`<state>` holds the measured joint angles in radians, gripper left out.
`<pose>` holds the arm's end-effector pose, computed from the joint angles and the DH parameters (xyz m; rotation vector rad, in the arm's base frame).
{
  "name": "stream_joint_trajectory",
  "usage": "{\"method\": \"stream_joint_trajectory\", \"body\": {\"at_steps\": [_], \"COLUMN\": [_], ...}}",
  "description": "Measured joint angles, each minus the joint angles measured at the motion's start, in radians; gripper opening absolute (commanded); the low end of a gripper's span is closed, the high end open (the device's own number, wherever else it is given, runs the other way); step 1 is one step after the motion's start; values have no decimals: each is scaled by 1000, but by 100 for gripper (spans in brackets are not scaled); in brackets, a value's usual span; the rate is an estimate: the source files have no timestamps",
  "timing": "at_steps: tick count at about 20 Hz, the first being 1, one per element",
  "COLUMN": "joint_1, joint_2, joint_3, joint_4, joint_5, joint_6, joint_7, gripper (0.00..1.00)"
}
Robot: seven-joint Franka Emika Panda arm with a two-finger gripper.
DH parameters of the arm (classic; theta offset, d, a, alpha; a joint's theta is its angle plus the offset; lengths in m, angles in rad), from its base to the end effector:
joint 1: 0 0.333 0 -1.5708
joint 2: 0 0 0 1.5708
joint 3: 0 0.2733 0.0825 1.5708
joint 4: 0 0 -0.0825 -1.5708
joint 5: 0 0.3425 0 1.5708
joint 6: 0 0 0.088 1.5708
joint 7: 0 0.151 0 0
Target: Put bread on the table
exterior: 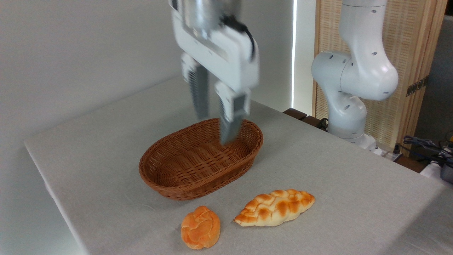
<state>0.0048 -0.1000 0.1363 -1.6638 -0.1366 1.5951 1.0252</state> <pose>0.4872 0.0514 0.5511 2.7379 -1.2945 0.1638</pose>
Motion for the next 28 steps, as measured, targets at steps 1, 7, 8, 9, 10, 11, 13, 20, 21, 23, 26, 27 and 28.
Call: {"method": "stream_joint_trajectory", "body": {"at_steps": [1,7,8,9,10,11,13,20,21,23,26,27,28], "joint_1": [0,-2,-3,-5,-6,-9,-13,-21,-21,-21,-23,-25,-25], "joint_2": [1,33,36,40,41,43,45,55,55,57,58,58,58], "joint_3": [-20,-144,-147,-148,-148,-148,-147,-138,-135,-128,-118,-113,-111], "joint_4": [10,29,30,30,30,30,30,30,30,30,30,30,30], "joint_5": [0,13,18,26,31,42,52,83,84,85,101,103,103], "joint_6": [0,5,5,5,5,5,5,4,4,4,4,4,4], "joint_7": [-33,-226,-230,-232,-232,-232,-232,-232,-232,-232,-232,-232,-232], "gripper": [100,100,100,100,100,100,100,100,100,100,100,100,100]}}
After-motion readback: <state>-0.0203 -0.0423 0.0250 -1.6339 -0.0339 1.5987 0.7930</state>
